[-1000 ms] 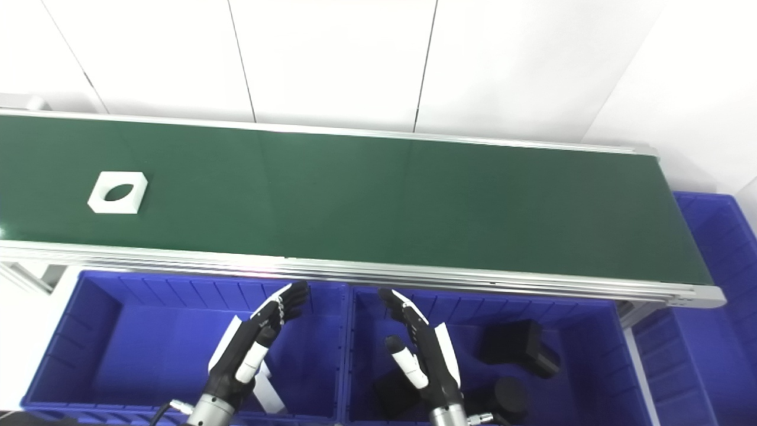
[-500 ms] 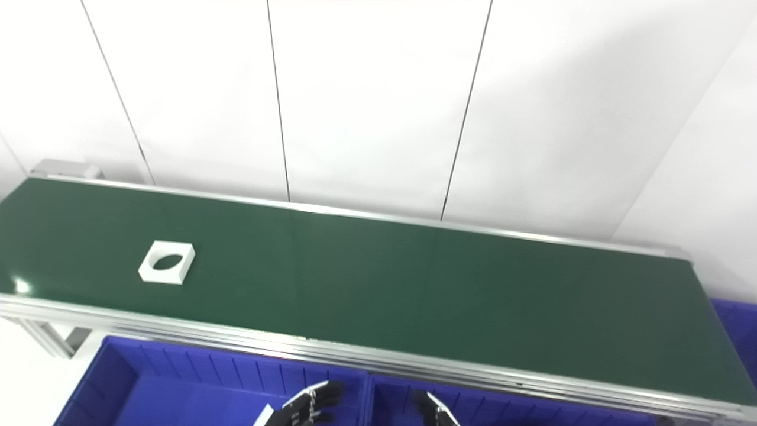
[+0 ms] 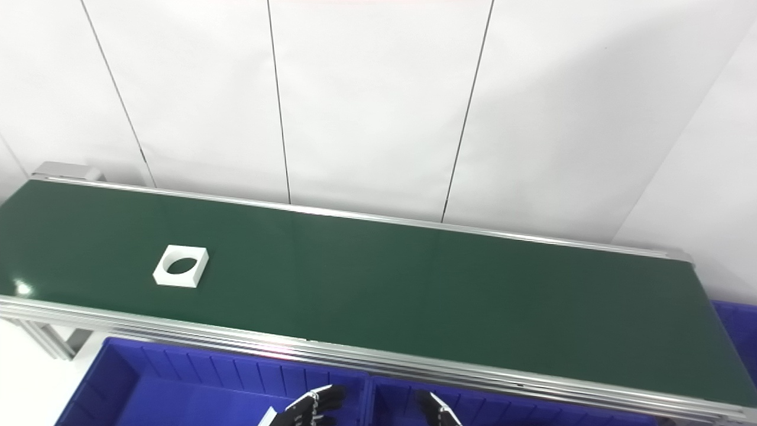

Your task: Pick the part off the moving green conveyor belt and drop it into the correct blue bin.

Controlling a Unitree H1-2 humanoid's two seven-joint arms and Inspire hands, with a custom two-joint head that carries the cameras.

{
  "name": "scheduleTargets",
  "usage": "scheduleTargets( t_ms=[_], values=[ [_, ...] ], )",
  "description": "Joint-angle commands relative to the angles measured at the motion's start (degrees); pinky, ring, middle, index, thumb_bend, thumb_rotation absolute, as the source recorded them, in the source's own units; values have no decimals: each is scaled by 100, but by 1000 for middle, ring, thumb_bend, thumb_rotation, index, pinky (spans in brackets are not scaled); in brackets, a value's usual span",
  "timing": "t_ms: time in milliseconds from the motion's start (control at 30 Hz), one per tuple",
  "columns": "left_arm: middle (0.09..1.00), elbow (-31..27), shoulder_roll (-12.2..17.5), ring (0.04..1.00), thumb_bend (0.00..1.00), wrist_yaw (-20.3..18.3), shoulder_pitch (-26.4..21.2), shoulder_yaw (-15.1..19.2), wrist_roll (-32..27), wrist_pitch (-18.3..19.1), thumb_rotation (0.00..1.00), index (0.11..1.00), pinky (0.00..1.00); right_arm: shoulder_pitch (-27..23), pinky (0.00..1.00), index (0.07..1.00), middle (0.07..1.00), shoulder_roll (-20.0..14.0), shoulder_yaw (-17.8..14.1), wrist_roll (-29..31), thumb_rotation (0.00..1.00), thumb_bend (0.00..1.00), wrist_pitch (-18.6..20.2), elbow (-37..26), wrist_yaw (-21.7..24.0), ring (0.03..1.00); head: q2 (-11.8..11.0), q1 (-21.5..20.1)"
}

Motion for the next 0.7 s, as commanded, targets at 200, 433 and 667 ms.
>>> scheduleTargets(
  t_ms=[200, 433, 667],
  values=[
    [853, -507, 151, 849, 932, 288, -90, -267, 308, -214, 845, 813, 766, -75, 890, 848, 859, 59, -48, -39, 1000, 784, -226, -39, 1, 883, 2, 152],
    [830, -1765, 685, 829, 966, 550, -94, -894, 620, -214, 791, 785, 747, -85, 912, 848, 861, 59, -58, 3, 1000, 797, -226, -7, 123, 890, 31, 110],
    [808, -2552, 1120, 809, 1000, 967, -647, -1040, 996, -214, 710, 745, 768, -122, 891, 847, 854, 82, -72, -57, 1000, 773, -226, 38, 83, 876, 12, 127]
  ],
)
